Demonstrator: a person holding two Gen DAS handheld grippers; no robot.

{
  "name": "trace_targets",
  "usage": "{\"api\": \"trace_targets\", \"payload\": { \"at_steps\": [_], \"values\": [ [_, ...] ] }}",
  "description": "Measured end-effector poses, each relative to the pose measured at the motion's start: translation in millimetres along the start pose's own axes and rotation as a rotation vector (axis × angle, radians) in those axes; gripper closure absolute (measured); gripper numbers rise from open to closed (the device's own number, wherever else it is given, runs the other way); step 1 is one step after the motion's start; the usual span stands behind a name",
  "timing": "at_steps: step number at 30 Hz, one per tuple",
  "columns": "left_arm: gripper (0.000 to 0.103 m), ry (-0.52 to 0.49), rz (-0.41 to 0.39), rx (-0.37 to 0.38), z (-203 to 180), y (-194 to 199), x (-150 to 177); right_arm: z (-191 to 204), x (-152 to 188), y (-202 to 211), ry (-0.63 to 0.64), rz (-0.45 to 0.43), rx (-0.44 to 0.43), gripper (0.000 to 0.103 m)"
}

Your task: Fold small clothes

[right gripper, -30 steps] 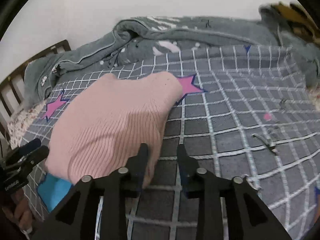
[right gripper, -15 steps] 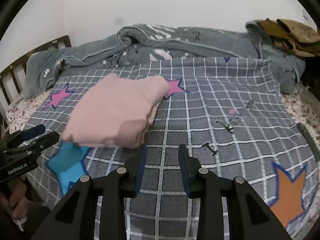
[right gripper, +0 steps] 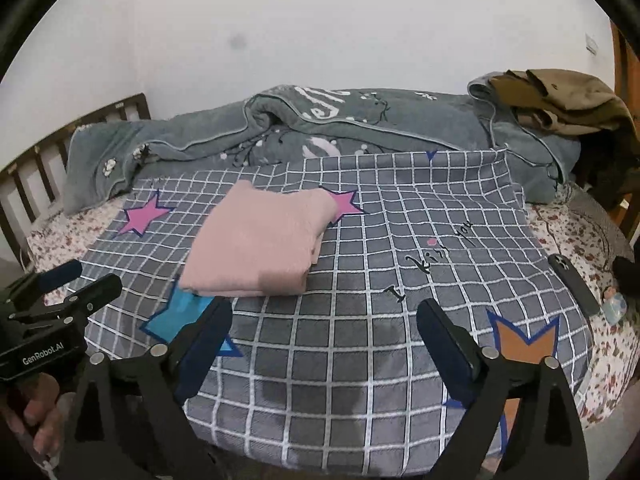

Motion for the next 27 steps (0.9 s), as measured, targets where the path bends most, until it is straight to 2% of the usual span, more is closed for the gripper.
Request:
{"api": "trace_targets", "payload": {
  "at_steps": [9, 27],
  "values": [
    [0.021, 0.012, -0.023, -0.026, 2.4, 27.7, 1.6, -1.3, 6.4, 27.9, -0.001, -0.011, -0.012, 0.01],
    [0.021, 0.021, -0.042, -0.031, 3.5, 39.2, -2.2, -1.1, 3.5, 42.4, 0.008, -0.035, -0.013, 0.01]
  ]
}}
Point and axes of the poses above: each gripper's, at about its wrist camera, not at the fingertips, and y roughly against the way its jaws point, z to its left, x to its underside, the point moved 6 cm from there along -y, roughly the way its jaws point, and after that the axes turned 11 degrees about -y, right-handed, at the moved point
